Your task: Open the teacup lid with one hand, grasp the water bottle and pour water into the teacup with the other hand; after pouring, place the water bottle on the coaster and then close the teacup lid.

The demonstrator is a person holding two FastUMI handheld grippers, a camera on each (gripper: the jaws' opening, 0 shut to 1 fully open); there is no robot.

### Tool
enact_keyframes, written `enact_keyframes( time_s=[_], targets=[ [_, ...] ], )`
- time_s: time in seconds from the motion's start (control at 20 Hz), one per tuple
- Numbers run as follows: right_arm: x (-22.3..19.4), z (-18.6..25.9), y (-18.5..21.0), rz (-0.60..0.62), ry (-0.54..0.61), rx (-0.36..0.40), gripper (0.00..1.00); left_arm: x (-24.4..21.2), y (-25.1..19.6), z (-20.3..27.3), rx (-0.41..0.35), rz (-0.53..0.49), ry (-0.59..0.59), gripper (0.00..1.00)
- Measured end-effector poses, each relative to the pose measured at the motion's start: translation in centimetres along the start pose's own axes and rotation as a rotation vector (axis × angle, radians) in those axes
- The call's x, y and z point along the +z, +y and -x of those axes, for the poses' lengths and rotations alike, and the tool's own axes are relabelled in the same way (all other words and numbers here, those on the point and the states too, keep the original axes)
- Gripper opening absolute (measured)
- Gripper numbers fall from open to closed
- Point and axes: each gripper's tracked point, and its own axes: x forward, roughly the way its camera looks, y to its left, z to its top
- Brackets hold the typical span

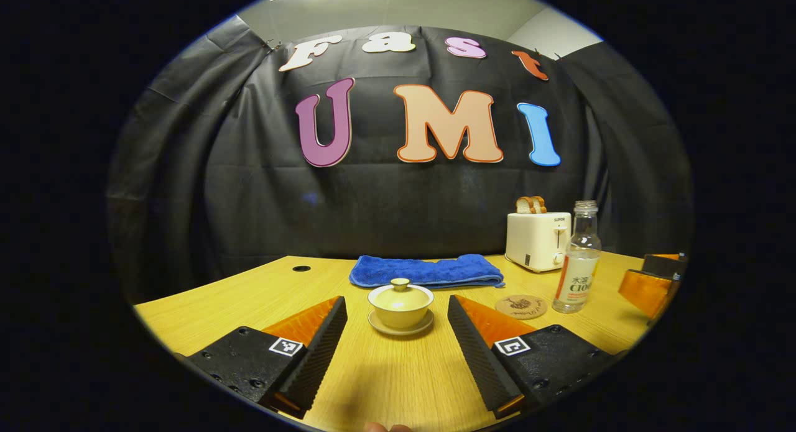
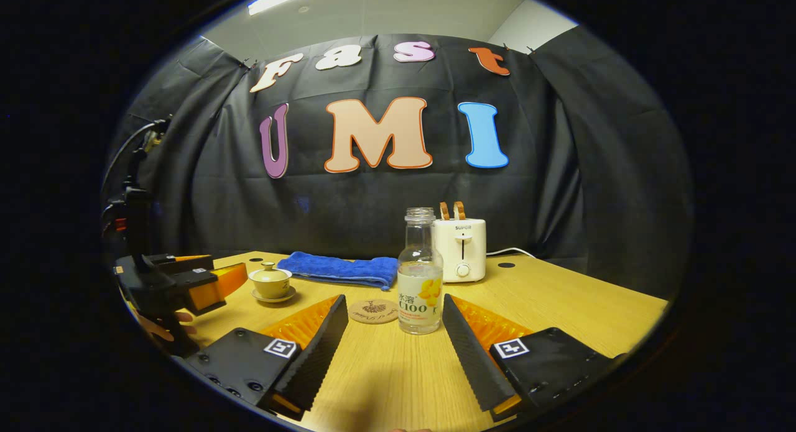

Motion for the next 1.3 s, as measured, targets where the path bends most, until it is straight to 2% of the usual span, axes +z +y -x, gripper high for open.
enact_keyframes(
  time_s=[0.2,0.5,0.65,0.7,0.8,0.95,1.15,1.2,1.25,1.3],
  targets=[
    [0.1,-0.5,-1.4,0.001,-0.002,-0.026,0.98,0.0,-0.1,-4.2,-0.023,0.001,-0.003,0.96],
    [0.2,-0.8,-3.1,0.002,-0.002,-0.060,0.96,-0.3,0.4,-8.8,-0.009,-0.001,0.000,0.95],
    [0.2,-0.8,-3.1,0.003,-0.002,-0.061,1.00,-0.3,0.4,-9.6,-0.003,-0.004,0.013,0.96],
    [0.2,-0.8,-3.1,0.002,-0.001,-0.061,0.98,-0.6,0.5,-9.7,-0.002,-0.005,0.026,0.95],
    [0.2,-0.8,-3.1,0.002,-0.001,-0.062,1.00,-1.1,0.3,-9.9,-0.007,-0.013,0.060,0.96],
    [0.2,-0.8,-3.2,0.002,-0.002,-0.063,0.95,-1.7,0.1,-10.2,-0.016,-0.039,0.105,0.96],
    [0.2,-0.8,-3.2,0.002,-0.001,-0.063,0.96,-2.0,-0.1,-10.5,-0.021,-0.055,0.127,0.95],
    [0.3,-0.8,-3.2,0.003,-0.002,-0.063,0.98,-2.2,0.1,-10.4,-0.015,-0.051,0.134,0.94],
    [0.2,-0.8,-3.2,0.002,-0.002,-0.063,0.98,-2.1,0.2,-10.5,-0.015,-0.045,0.137,0.84],
    [0.2,-0.8,-3.2,0.003,-0.002,-0.063,0.98,-2.2,0.2,-10.4,-0.019,-0.039,0.142,0.79]
  ],
)
